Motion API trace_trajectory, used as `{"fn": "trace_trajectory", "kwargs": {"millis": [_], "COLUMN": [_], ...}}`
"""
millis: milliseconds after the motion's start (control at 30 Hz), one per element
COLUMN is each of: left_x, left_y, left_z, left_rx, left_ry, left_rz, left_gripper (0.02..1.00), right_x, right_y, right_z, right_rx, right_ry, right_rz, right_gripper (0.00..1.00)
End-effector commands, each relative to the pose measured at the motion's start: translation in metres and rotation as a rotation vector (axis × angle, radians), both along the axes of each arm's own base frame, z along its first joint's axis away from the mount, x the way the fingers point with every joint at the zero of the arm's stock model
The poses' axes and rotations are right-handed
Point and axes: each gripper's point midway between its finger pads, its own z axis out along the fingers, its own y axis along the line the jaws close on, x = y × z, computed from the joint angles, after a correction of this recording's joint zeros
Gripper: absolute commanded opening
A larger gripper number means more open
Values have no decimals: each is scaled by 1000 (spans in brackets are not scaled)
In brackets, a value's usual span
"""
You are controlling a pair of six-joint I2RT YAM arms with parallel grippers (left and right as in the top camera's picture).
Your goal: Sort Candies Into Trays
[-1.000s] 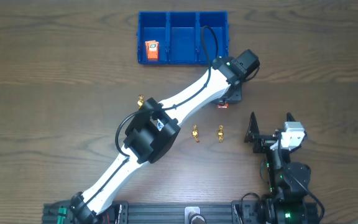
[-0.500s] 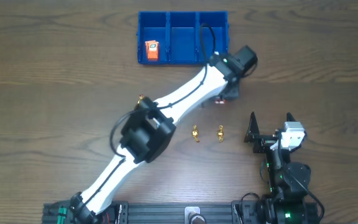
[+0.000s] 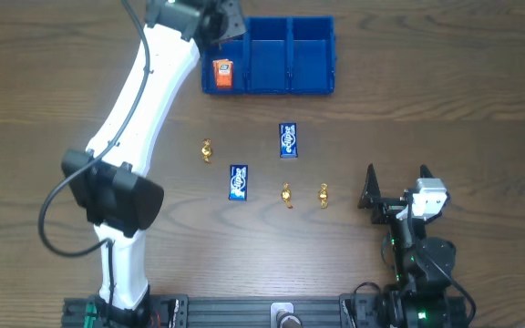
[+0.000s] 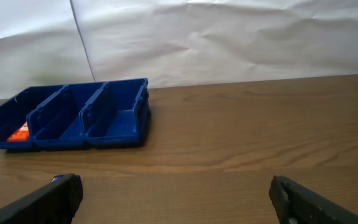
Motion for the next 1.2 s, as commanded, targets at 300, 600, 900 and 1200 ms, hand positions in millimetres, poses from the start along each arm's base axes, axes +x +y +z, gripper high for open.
{"fn": "trace_trajectory", "kwargs": {"millis": [300,600,900,1200], "left_x": [10,13,16,25], "left_y": [-5,0,6,27], "left_z": [-111,-121,-121,-88], "left_rx": [111,133,141,124], "left_ry": [202,213,211,143], "left_rz": [-147,-181,-184,-141], "left_gripper": [314,323,424,818], "right_x": [0,0,0,0], "right_y": [1,1,1,1], "right_z": [-1,-1,-1,-1], "right_rx": [-6,-6,-6,-6], "right_ry": [-1,-1,-1,-1], "right_rz": [5,5,5,5], "right_gripper": [998,998,998,998]}}
